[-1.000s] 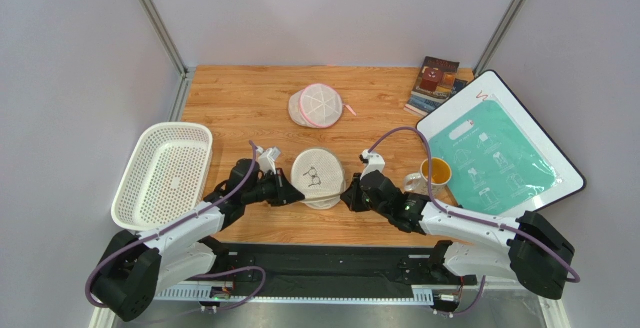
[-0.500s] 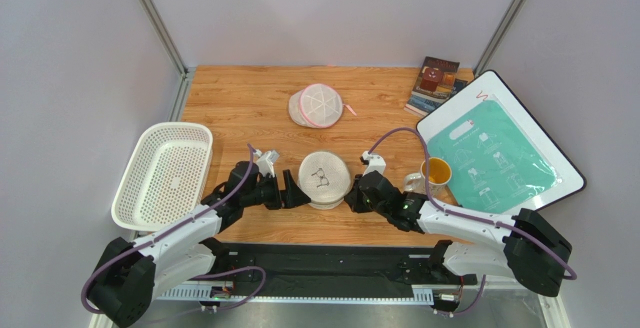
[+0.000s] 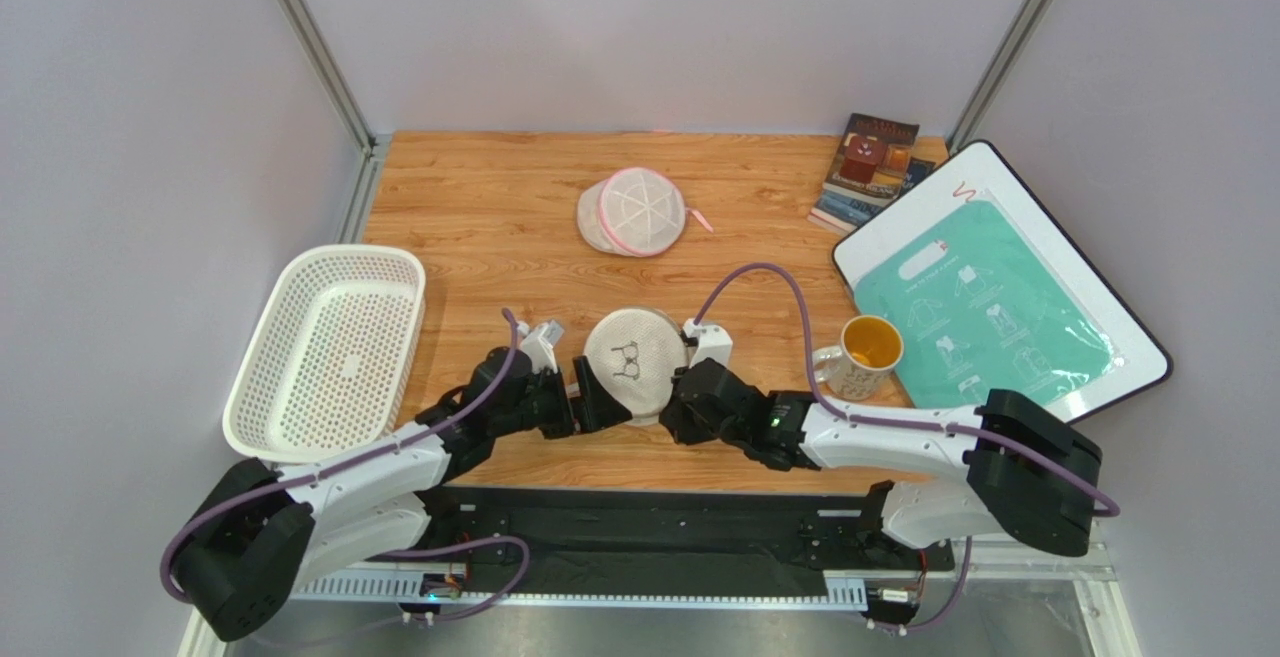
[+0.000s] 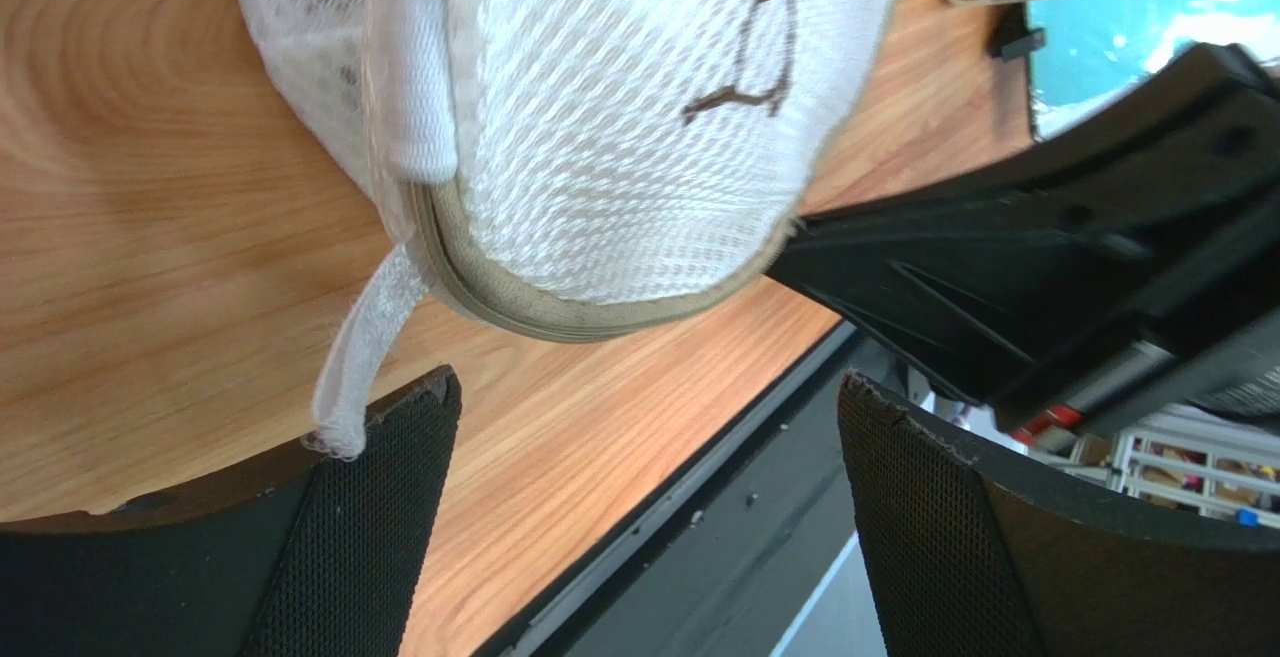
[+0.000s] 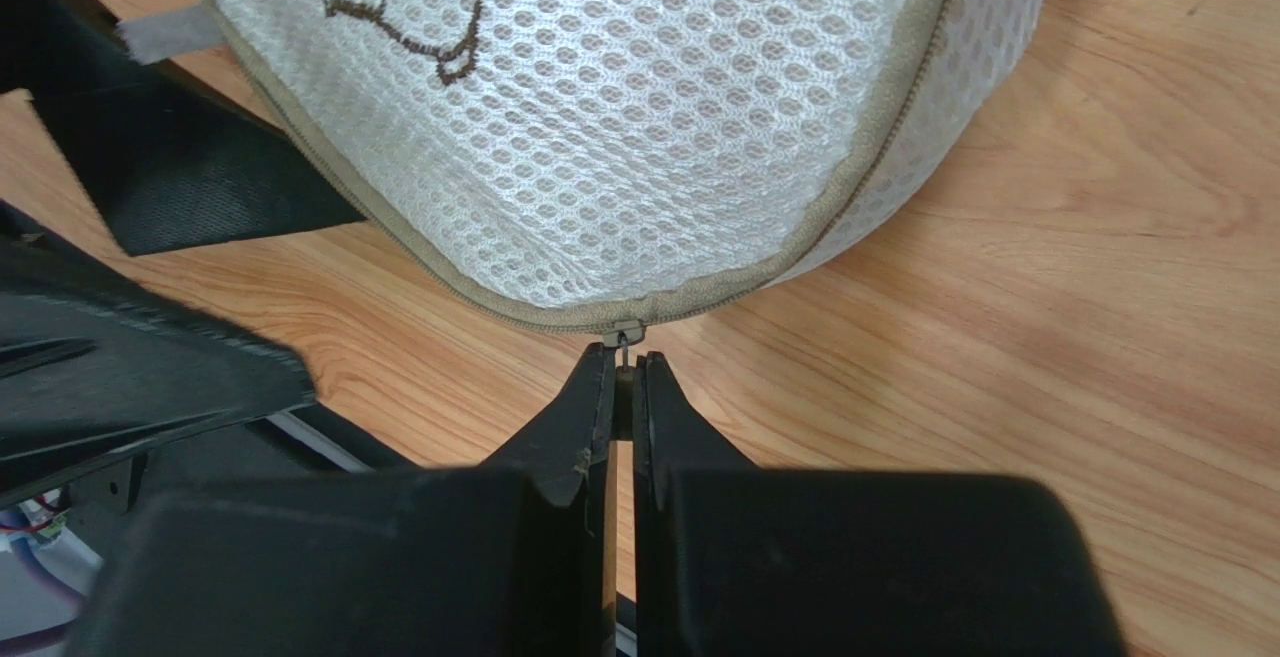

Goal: Unzip the laundry bag and remove the bra
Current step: Unzip the laundry bag at the center of the board.

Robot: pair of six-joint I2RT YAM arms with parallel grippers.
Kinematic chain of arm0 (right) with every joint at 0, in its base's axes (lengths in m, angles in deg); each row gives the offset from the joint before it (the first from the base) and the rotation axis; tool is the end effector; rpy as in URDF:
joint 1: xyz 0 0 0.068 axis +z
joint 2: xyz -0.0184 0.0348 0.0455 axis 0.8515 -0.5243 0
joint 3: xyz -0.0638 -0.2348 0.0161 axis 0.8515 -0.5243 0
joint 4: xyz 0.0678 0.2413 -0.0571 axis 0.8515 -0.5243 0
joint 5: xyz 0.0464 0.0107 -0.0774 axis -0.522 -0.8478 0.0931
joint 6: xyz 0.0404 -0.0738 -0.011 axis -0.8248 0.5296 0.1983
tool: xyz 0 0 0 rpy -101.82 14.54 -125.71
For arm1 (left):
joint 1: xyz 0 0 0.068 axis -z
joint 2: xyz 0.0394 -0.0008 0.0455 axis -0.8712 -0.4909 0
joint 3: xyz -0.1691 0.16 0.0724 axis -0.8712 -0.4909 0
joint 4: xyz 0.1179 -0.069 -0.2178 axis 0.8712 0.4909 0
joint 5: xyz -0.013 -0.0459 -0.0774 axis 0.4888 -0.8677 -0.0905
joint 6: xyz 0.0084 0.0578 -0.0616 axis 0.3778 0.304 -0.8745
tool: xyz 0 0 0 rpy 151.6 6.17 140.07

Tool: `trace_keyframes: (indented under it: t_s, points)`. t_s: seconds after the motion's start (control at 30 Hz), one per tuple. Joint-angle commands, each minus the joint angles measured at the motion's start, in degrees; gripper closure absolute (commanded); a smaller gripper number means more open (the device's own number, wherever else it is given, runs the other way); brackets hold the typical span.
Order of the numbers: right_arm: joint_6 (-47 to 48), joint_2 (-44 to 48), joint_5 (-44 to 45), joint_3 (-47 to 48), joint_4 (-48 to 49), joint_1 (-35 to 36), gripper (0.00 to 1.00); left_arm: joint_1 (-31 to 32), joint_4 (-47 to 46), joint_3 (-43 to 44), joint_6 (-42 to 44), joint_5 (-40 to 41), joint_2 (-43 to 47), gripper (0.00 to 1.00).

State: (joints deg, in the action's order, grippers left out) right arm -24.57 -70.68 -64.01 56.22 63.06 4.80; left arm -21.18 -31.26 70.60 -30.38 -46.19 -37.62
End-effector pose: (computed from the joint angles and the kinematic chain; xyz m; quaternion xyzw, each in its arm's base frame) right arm 0.1418 0.2390 0.1172 -0.1008 0.9178 0.2270 0.3098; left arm 0.1635 -0.1634 0.1135 -0.0338 0.8625 -0.4457 0.2372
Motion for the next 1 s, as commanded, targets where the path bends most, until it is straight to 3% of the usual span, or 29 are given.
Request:
trace_keyframes:
  t_s: [0.0, 0.33, 0.47, 0.7, 0.77, 0.8, 0.9, 0.97]
  points:
    - [-1.6, -1.4, 1.7, 3.1, 4.0, 1.7, 1.0, 0.9, -5.3, -0.8, -2.2, 2.7, -3.2, 0.0]
    - [-2.3, -3.1, 1.8, 4.5, 4.5, 4.1, 1.0, 1.9, -10.8, -0.8, -4.5, 4.8, -6.9, 0.02]
    - [-3.0, -3.2, 1.8, 4.2, 4.4, 5.3, 1.0, 1.9, -10.5, -0.8, -4.9, 6.4, -6.1, 0.11]
    - [-3.4, -3.2, 2.4, 4.2, 4.4, 6.3, 1.0, 1.9, -11.1, -0.8, -5.0, 6.0, -7.6, 0.65]
    - [-3.4, -3.2, 2.4, 4.3, 4.4, 6.3, 1.0, 1.9, -11.1, -0.8, -4.9, 5.9, -7.6, 0.74]
    - [-3.4, -3.2, 2.5, 4.3, 4.4, 6.3, 1.0, 1.9, -11.2, -0.8, -4.8, 6.0, -7.6, 0.85]
    - [-3.3, -3.0, 2.9, 4.2, 3.9, 6.3, 1.0, 1.9, -10.5, -0.8, -4.6, 6.2, -7.2, 1.0]
    - [-3.2, -2.5, 3.3, 3.7, 3.5, 6.3, 1.0, 1.9, -9.7, -0.9, -4.4, 6.4, -6.6, 1.0]
